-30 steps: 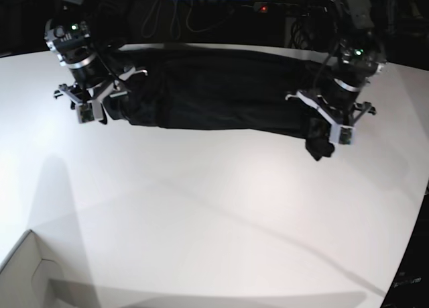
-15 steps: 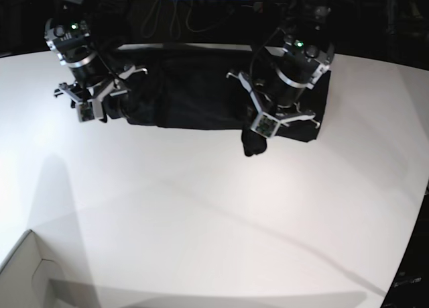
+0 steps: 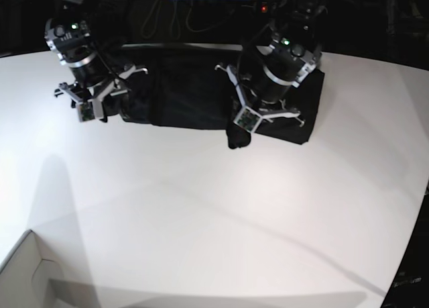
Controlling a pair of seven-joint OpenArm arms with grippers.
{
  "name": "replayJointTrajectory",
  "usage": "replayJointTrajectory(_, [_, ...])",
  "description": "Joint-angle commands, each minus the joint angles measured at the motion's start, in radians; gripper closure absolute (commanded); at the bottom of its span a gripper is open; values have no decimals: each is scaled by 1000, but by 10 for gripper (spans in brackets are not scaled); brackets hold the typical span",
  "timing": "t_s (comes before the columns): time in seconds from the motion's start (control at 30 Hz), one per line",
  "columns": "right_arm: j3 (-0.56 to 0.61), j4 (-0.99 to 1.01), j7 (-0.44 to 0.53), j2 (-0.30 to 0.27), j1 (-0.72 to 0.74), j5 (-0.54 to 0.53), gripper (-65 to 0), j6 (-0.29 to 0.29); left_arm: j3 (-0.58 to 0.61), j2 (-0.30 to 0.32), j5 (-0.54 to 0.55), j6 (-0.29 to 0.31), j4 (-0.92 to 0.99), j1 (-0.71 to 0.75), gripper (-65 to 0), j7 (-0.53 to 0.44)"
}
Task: Layout the t-shirt on the table in an organized manner, then fold the t-shirt properly
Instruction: 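Lift the strip end with the left gripper and fold it toward the right gripper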
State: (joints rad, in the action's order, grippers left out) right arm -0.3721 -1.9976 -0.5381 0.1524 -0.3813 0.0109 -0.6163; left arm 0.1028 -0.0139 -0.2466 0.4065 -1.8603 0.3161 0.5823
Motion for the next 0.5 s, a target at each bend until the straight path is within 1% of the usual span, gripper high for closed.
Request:
replayJointTrajectory(0.0, [3, -18, 25, 2, -6, -18, -287, -4, 5, -2, 8, -5, -22, -4, -6, -22])
replayJointTrajectory(0.07, [6, -19, 28, 2, -9, -18, -287, -4, 7, -2, 8, -4, -25, -2, -22, -22])
replayJointTrajectory(0.1, [6, -19, 26, 2, -9, -18, -287, -4, 7, 1, 8, -2, -26, -2, -51, -22])
replayJointTrajectory(0.2, [6, -19, 25, 2, -9, -18, -287, -4, 4, -1, 8, -4, -26, -2, -166, -22])
replayJointTrajectory(0.27, [5, -19, 25, 2, -9, -18, -287, -4, 5, -1, 8, -4, -26, -2, -218, -22])
replayJointTrajectory(0.37, [5, -19, 25, 2, -9, -18, -287, -4, 4, -1, 17, -4, -32, -2, -227, -23])
replayJointTrajectory(0.47, [6, -19, 25, 2, -9, -18, -286, -4, 2, -7, 19, -1, -83, -1, -227, -23])
